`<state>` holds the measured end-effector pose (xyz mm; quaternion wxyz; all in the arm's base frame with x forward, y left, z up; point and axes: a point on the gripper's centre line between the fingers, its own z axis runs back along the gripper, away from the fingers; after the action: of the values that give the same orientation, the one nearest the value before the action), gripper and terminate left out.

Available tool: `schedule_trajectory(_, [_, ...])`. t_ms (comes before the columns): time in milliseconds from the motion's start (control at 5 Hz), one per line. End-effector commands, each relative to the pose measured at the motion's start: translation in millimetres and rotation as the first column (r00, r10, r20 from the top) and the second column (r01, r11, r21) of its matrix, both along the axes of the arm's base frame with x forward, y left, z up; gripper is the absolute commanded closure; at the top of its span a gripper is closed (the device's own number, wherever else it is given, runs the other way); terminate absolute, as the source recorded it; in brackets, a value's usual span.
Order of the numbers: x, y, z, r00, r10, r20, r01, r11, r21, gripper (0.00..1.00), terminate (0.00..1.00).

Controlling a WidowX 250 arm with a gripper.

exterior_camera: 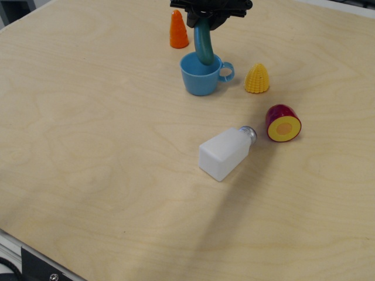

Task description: Put cucumber in cup

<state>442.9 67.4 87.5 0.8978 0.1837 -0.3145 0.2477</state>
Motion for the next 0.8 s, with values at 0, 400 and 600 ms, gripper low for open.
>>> schedule_trajectory(0, [-1,5,14,0.993,0.092,0.070,-0.087,0.994,-0.061,0.00,0.00])
schedule_trajectory(400, [-10,9,27,0.991,0.116,0.070,-0.112,0.992,-0.060,0.00,0.00])
schedule_trajectory(600, [-20,9,40,0.993,0.112,0.027,-0.108,0.987,-0.115,0.00,0.00])
